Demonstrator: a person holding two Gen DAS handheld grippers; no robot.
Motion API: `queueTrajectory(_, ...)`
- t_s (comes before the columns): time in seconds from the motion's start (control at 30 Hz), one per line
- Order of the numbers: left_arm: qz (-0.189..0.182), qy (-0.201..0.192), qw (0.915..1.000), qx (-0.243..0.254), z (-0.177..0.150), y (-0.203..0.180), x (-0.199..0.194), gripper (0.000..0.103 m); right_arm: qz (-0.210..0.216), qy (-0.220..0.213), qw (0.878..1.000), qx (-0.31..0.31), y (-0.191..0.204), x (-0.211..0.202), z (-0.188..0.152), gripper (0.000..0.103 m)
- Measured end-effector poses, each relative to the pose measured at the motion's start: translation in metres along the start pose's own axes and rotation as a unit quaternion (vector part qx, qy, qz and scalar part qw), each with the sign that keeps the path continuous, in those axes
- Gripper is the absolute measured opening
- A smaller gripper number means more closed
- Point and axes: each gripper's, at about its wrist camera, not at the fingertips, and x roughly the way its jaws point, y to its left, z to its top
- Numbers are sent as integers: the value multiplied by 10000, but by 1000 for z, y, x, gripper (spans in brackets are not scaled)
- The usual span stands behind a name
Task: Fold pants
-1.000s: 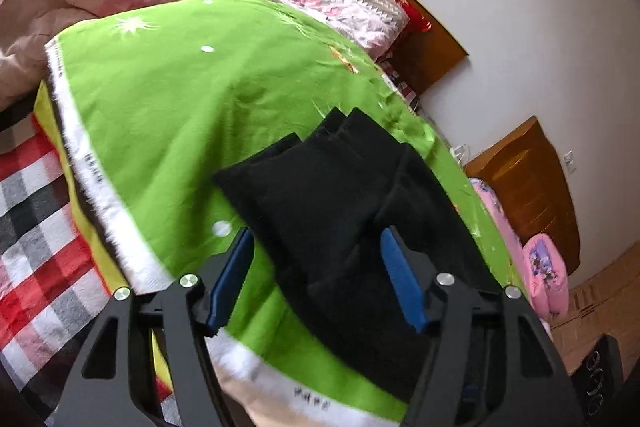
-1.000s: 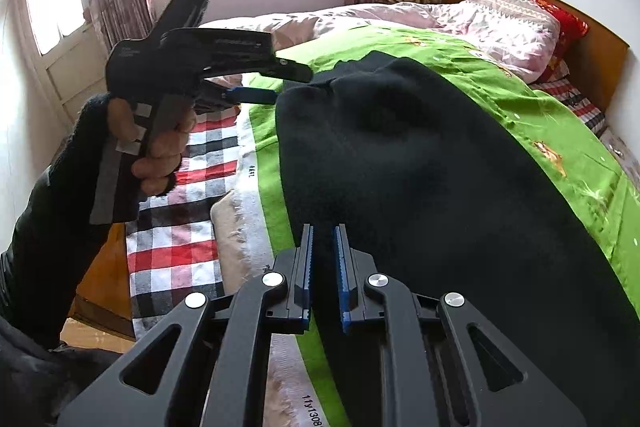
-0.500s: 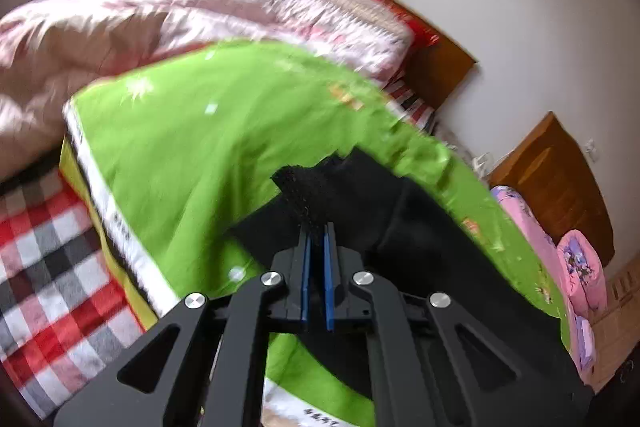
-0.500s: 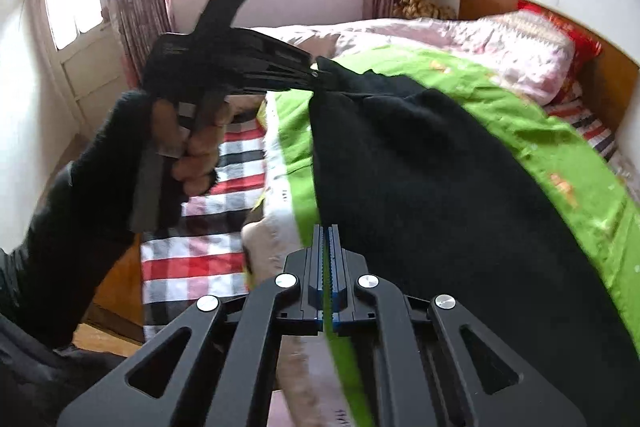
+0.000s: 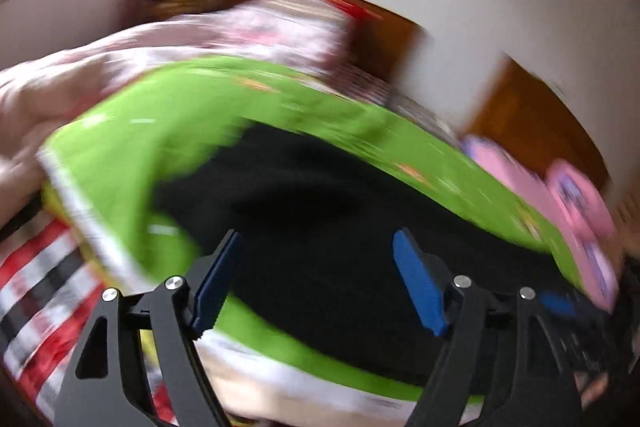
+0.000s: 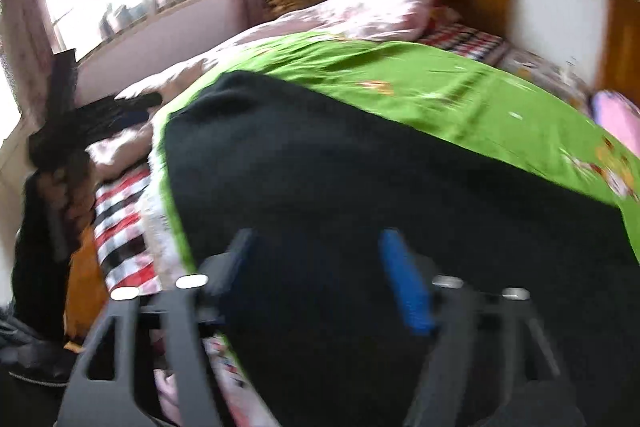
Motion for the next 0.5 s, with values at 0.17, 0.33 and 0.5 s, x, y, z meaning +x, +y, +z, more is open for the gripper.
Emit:
queueTrajectory(0.17,451,702,9900,1135,-22,-65,49,77,-396,545,9955,-660,25,19,-11,71)
queueTrajectory(0.33,1005,479,9764,1852,-59,-72,55,79,-447,612,9922,-987,41,20,-36,75)
queueTrajectory(0.5,912,462,9827,1545,-46,-67,39,86,-464,438,9957,-671,24,-3,-35,79)
